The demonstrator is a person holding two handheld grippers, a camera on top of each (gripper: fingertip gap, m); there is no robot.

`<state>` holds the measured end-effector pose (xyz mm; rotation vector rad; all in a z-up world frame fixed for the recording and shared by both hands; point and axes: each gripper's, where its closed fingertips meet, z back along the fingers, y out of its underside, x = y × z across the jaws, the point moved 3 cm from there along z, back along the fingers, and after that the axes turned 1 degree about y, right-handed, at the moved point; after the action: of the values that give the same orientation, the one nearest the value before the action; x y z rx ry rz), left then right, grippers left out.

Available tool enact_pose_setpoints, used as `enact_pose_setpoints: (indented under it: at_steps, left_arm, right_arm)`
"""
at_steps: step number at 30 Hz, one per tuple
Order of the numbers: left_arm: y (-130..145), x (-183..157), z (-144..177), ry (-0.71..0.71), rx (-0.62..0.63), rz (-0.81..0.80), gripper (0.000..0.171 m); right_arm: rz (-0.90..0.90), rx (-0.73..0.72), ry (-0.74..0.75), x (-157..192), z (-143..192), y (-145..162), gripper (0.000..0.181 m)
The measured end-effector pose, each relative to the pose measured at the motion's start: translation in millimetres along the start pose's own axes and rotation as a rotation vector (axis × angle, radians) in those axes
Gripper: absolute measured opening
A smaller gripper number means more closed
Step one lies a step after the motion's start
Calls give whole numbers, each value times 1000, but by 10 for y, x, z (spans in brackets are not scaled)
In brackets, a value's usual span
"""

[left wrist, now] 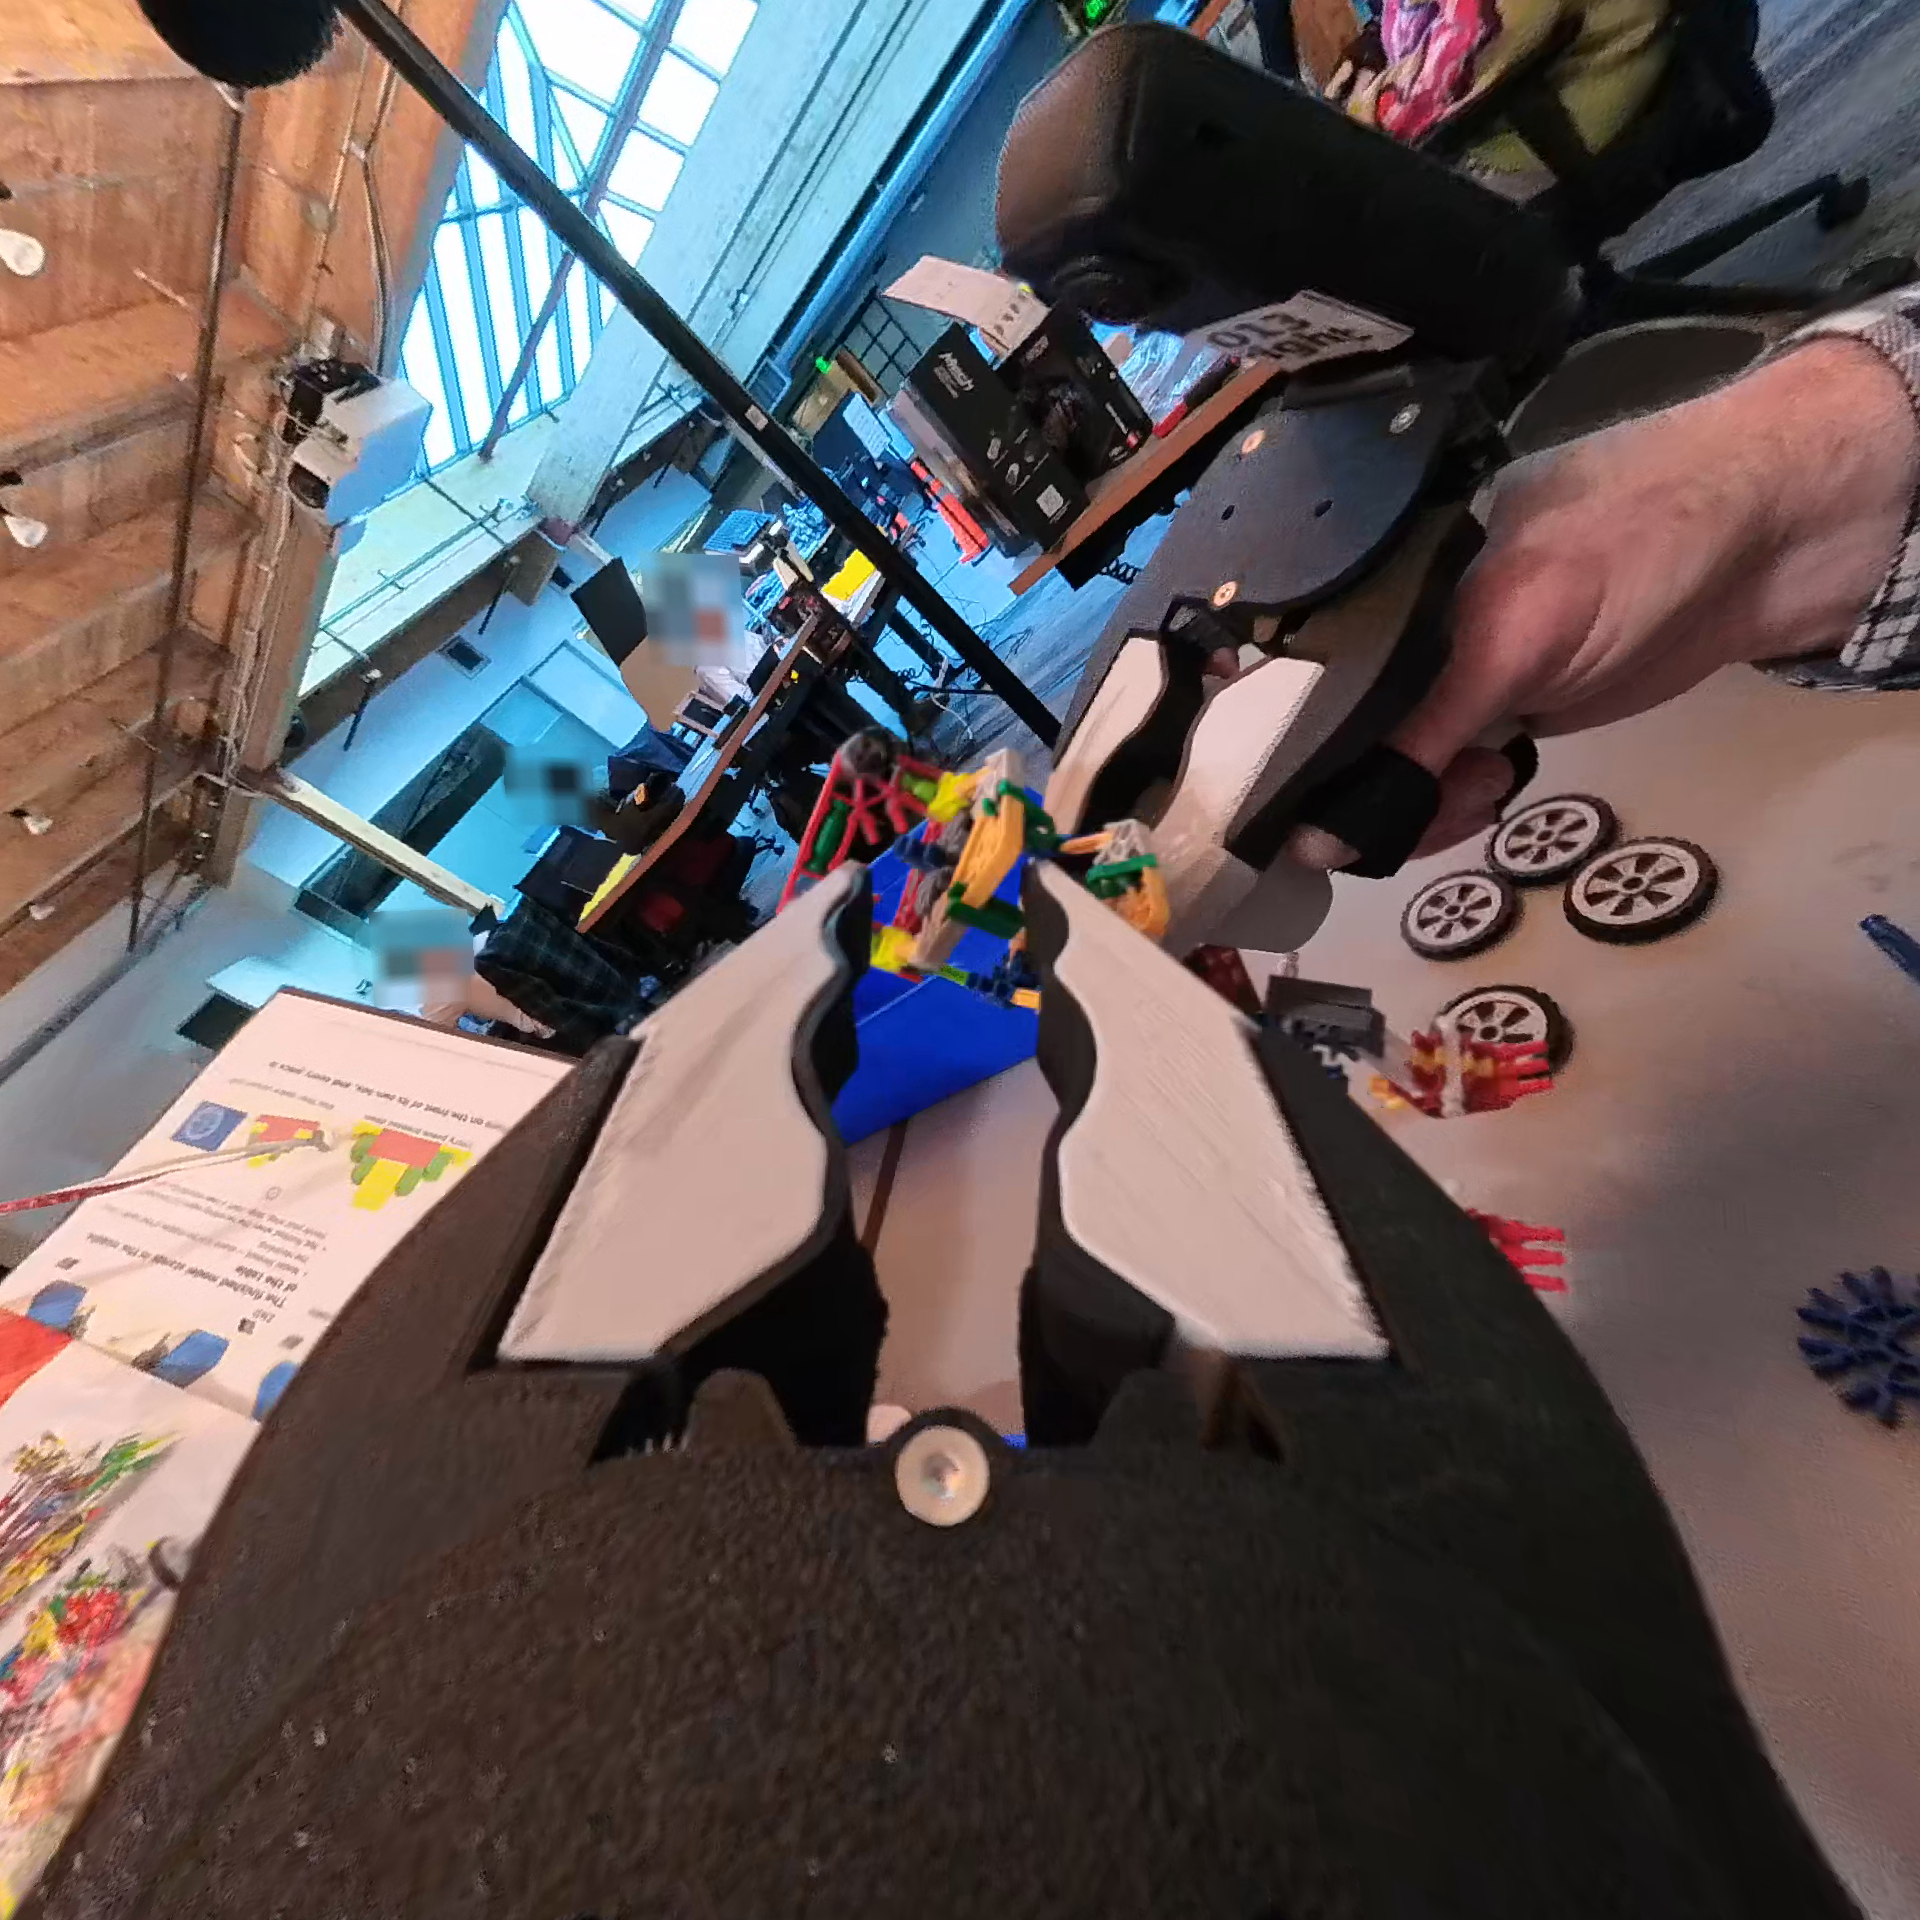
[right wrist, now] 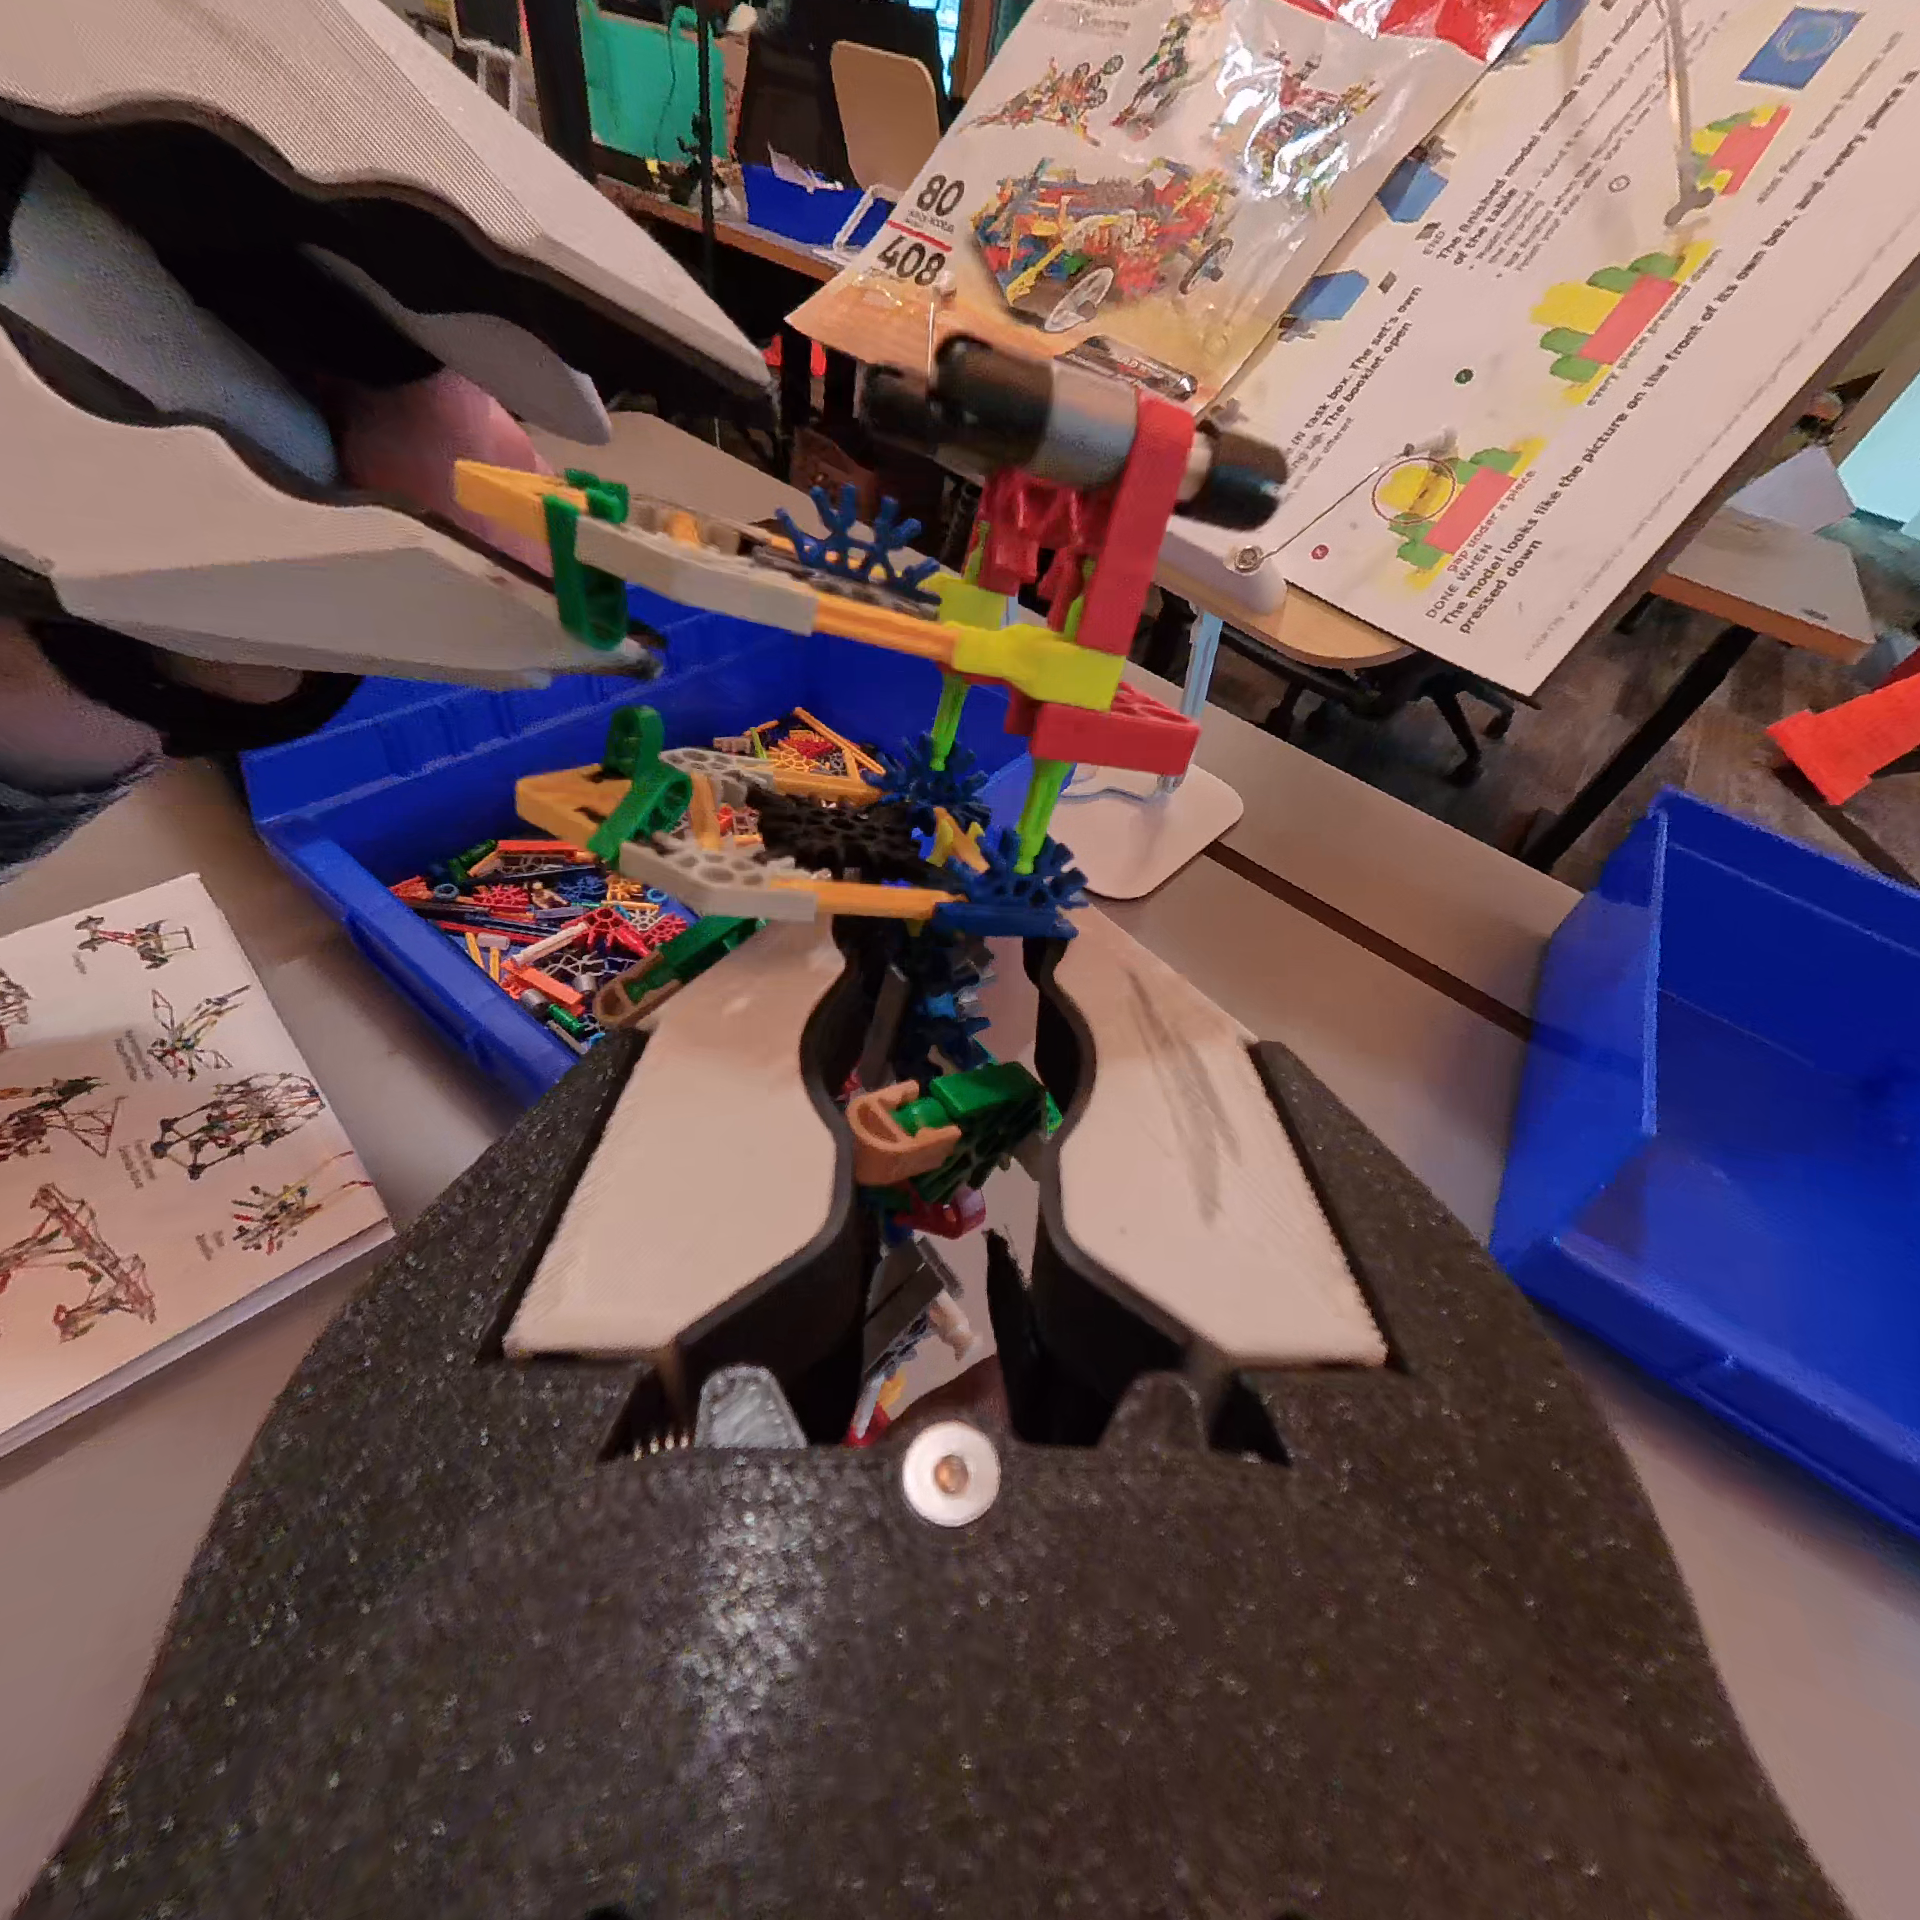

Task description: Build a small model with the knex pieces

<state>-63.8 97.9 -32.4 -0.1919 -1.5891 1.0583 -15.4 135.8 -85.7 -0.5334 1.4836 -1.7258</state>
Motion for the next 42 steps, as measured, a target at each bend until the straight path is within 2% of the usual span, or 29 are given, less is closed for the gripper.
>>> enact_pose_setpoints:
  at_steps: [5,8,14,17,27,31,35,37,42]
  left_arm:
    - [33,4,2,24,8,-1,23]
    - [71,20,13,26,22,1,13]
    - [80,50,36,31,7,32,11]
    - [53,85,59,29,-28,73,7]
    - [29,201,113,27,-101,216,7]
    - [29,261,140,16,-119,266,7]
    - [33,317,187,18,-155,316,7]
    - [35,331,206,23,-165,328,7]
    - [13,337,246,46,-210,354,7]
  right_arm:
    - [-20,-2,-19,14,-35,3,26]
    - [-15,7,-23,27,-66,20,26]
    - [0,12,-30,48,-71,16,25]
    - [-2,1,-42,75,-59,-6,26]
    - [17,-28,-76,171,-44,-75,29]
    - [16,-44,-104,215,-26,-103,47]
    - [-3,-59,-125,210,24,-136,52]
    - [-54,-81,-160,195,65,-166,52]
    - [-338,-215,-316,72,196,-348,47]
